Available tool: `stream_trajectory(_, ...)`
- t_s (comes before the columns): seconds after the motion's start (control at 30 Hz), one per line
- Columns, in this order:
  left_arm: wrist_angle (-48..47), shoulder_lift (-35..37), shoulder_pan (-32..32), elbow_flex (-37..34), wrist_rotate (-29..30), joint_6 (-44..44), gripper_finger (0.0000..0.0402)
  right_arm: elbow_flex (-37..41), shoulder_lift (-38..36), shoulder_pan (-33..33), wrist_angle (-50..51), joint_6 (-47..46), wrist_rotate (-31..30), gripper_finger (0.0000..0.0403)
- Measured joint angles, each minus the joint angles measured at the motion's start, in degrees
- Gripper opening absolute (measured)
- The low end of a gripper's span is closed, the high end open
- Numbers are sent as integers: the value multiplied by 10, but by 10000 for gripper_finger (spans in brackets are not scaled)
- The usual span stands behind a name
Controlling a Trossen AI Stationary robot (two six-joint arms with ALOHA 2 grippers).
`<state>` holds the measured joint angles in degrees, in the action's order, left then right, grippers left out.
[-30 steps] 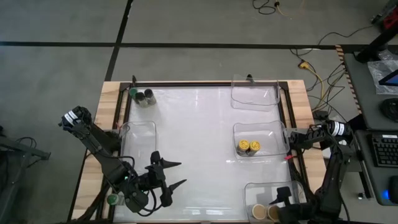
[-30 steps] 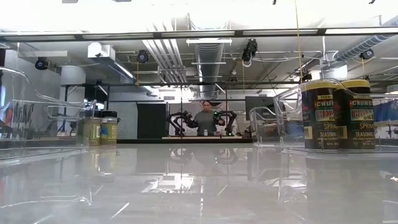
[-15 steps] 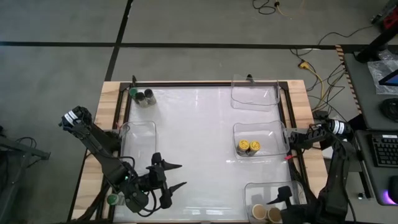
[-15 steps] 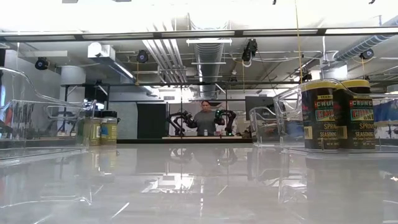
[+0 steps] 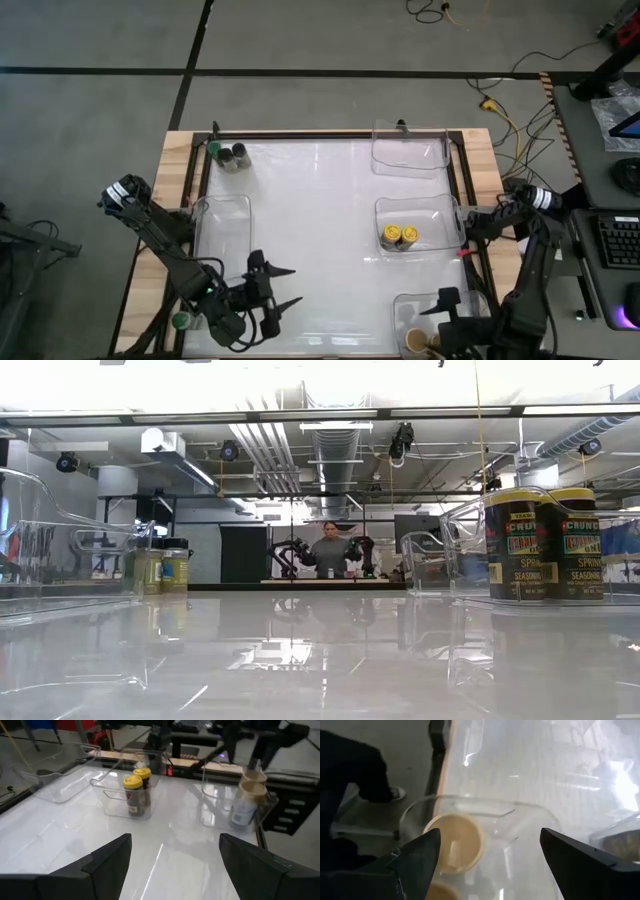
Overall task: Sort spices by type
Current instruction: Put the right black seasoning bottle into the top right transparent bin
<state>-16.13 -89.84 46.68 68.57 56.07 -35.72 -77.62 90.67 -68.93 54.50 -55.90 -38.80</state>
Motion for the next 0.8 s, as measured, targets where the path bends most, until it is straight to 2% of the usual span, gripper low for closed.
stream_trajectory(0.13, -6, 2, -10, -10, -7, -1, 285, 0, 0, 26, -22, 38, -3, 333)
stream_trajectory(0.3, -29, 9, -71, -37, -87, -42, 285, 0, 1, 66, -104, 143, -4, 338)
stream_trajectory(0.53, -58, 11, -167, -27, -91, 36, 285, 0, 1, 121, -197, 289, -3, 328)
stream_trajectory(0.63, -129, 22, -219, -10, -119, 49, 284, 0, 1, 141, -202, 312, -3, 322)
stream_trajectory(0.8, -263, 53, -341, -8, -189, 43, 275, 0, 1, 165, -203, 314, -3, 313)
